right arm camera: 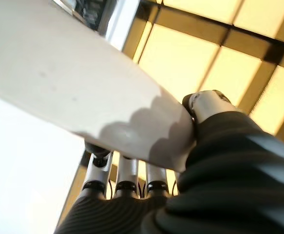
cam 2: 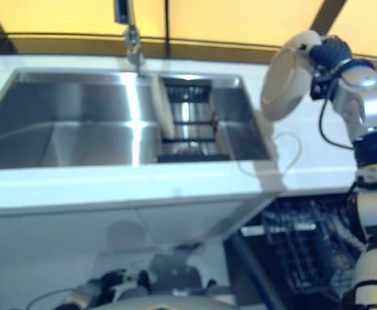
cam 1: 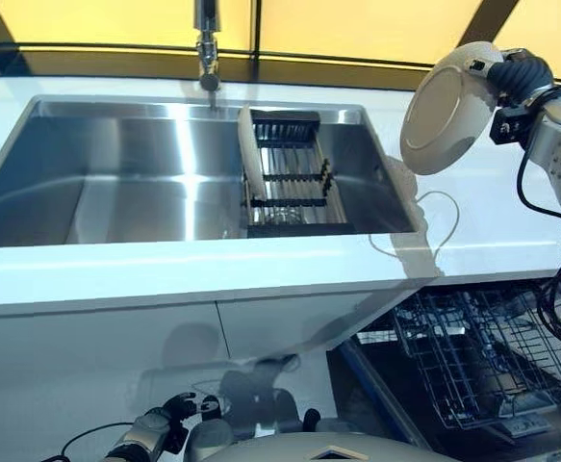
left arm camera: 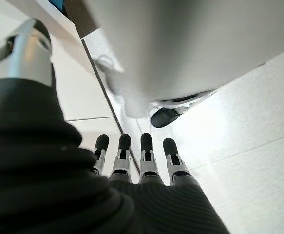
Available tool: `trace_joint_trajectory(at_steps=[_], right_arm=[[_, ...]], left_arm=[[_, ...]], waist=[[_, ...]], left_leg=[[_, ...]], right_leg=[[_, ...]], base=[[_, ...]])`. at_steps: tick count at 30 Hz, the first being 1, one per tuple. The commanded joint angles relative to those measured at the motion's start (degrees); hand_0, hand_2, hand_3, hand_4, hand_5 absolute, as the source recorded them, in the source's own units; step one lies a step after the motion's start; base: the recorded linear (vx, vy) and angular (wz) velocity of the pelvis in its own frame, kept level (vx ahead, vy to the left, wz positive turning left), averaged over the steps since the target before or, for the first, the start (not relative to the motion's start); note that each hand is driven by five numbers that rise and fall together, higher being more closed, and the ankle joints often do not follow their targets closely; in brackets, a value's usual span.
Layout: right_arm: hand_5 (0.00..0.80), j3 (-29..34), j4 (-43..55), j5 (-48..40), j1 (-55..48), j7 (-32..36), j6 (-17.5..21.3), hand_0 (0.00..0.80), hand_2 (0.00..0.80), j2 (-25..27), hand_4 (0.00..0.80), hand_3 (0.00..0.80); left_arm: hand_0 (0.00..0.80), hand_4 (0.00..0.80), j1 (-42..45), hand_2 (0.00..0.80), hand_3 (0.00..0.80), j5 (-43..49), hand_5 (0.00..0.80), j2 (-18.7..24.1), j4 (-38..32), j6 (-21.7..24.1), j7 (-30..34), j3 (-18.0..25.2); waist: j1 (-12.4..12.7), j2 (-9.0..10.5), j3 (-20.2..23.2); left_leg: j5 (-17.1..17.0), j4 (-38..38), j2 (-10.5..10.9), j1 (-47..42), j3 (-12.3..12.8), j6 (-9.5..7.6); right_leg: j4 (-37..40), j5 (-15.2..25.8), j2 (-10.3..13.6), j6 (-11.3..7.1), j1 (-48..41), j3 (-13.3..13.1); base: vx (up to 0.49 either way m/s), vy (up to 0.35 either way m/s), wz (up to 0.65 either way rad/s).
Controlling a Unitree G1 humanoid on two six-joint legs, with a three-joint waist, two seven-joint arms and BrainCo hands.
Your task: Take plates into dishwasher
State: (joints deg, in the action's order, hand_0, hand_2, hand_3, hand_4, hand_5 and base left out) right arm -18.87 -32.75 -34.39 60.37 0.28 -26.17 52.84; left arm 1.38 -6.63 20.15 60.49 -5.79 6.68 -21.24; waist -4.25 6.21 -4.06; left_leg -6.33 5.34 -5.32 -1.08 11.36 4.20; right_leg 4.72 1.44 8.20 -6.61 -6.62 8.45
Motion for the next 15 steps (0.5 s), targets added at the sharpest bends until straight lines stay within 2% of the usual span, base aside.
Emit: trace_joint_trajectory(at_steps=[1,8,15], right_arm=[[0.8,-3.41,2.38,2.39,3.75,1.31,4.29,0.8,0.8,7.33,0.8,0.8],[0.8,-2.8,5.12,5.9,1.55,6.46,2.89,0.8,0.8,11.93,0.8,0.8],[0.8,3.67,8.91,7.96,-8.32,9.72,2.43,0.8,0.8,15.59,0.8,0.8]], left_arm=[[0.0,0.0,-1.95,0.0,0.0,2.12,0.0,-0.46,3.44,0.76,0.36,-2.62],[0.0,0.0,-2.01,0.0,0.0,2.71,0.0,-0.28,3.92,1.13,0.33,-0.66],[0.0,0.0,-2.06,0.0,0.0,4.11,0.0,0.19,4.25,0.98,0.37,1.64]], waist=[[0.68,-1.18,2.91],[-2.09,-0.54,3.72],[-5.69,-0.59,3.99]], left_leg=[[7.87,-0.76,0.27,-4.49,2.51,-0.64],[8.53,-0.93,-0.03,-5.04,4.68,-1.17],[8.97,-1.53,-0.71,-5.66,8.42,-1.66]], right_leg=[[-2.72,2.68,0.9,-4.62,5.14,-1.61],[-3.72,3.17,0.32,-5.1,6.82,-3.65],[-5.01,3.69,-0.04,-5.87,8.83,-5.3]], base=[[-0.041,-0.002,-0.14],[-0.035,-0.001,-0.18],[-0.027,-0.022,-0.3]])
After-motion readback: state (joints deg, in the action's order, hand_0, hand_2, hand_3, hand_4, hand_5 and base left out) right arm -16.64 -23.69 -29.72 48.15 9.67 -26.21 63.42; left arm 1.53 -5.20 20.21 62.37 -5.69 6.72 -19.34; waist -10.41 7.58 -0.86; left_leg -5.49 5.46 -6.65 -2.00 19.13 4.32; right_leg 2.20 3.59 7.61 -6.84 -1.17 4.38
